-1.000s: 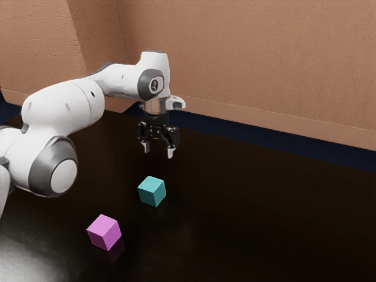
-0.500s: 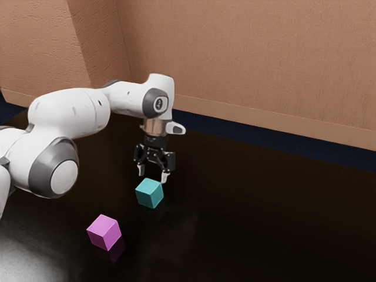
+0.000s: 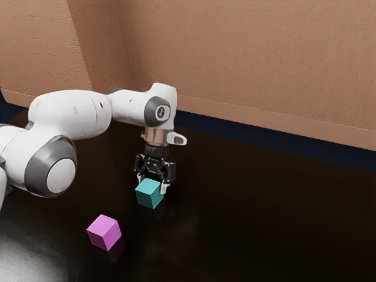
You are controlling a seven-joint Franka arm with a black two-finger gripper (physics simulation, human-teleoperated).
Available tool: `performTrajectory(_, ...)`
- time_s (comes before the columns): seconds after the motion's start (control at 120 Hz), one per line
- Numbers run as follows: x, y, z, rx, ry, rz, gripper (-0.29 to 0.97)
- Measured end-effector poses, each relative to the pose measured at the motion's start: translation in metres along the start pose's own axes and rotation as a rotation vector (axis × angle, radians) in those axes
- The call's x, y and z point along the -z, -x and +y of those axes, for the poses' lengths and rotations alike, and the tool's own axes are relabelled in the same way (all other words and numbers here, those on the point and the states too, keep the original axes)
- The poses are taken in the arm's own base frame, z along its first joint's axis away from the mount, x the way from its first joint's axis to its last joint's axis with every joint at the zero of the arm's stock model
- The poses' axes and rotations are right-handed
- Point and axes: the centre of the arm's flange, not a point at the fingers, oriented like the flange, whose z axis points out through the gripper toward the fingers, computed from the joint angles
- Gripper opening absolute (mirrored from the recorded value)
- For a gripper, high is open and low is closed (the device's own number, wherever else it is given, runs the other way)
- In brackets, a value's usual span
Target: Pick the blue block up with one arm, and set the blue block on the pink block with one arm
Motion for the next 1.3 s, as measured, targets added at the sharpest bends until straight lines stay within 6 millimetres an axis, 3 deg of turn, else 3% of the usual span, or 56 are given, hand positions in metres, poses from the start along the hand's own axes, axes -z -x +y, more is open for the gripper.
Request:
performTrajectory(0.317,-0.015,0.002,0.0,0.001,0.002,-0.02,0.64)
performTrajectory(0.483,-0.014,0.001,0.0,0.001,-0.001,-0.014,0.52)
performTrajectory(0.708,-0.012,0.002,0.0,0.002,-0.006,-0.008,0.49)
performTrajectory(0.933,0.009,0.012,0.0,0.001,-0.014,0.02,0.42)
performTrajectory(1.3,0.0,0.007,0.0,0.004,-0.017,0.009,0.42)
